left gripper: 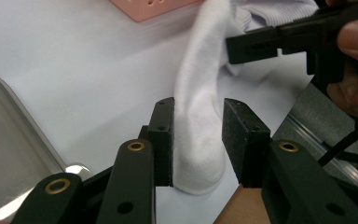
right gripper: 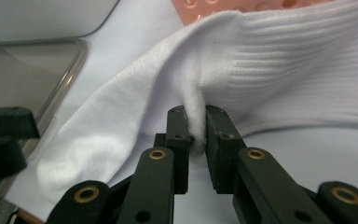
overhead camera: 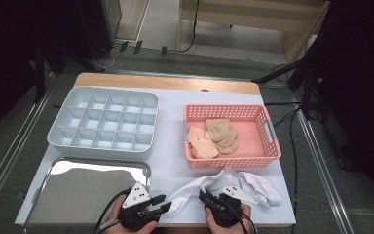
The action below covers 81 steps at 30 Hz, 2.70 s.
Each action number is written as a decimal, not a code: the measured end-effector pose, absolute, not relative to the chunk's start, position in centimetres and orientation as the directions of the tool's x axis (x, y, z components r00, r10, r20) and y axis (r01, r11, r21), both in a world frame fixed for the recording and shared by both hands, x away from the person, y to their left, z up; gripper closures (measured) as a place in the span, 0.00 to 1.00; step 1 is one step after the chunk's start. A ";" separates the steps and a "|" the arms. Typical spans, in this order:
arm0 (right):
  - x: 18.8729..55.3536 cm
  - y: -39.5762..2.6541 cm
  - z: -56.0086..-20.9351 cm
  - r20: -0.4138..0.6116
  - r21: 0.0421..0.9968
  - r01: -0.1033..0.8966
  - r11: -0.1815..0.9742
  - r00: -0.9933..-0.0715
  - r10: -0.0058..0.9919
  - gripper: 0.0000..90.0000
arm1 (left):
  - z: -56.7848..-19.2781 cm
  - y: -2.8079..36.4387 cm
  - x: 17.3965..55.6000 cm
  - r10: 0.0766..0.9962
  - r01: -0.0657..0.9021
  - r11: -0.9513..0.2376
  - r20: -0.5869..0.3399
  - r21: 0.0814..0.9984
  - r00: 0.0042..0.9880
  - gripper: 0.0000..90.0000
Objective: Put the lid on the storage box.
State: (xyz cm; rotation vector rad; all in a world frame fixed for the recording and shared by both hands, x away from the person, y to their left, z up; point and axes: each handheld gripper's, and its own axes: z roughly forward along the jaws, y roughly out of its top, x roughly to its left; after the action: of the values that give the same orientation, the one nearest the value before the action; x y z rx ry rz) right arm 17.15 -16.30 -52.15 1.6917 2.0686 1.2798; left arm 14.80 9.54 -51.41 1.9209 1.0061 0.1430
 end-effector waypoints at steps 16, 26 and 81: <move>18.2 -16.4 -53.2 0.356 0.718 0.696 -0.021 -0.341 0.870 0.87 | -52.3 6.7 13.5 0.663 0.507 -0.401 -0.140 0.763 0.736 0.69; 17.5 -16.9 -53.1 0.366 0.725 0.688 -0.019 -0.363 0.857 0.88 | -52.5 6.1 14.0 0.715 0.541 -0.455 -0.073 0.707 0.695 0.96; 18.2 -28.5 -53.7 0.100 0.834 0.550 0.028 -0.201 0.975 0.55 | -52.4 13.2 18.5 0.671 0.734 -0.011 -0.539 0.680 0.509 0.98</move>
State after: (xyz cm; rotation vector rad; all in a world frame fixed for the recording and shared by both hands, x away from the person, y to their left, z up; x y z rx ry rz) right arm 18.19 -28.45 -53.68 1.5465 1.7958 1.0716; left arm 18.48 13.25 -52.41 1.7175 1.1953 -0.0759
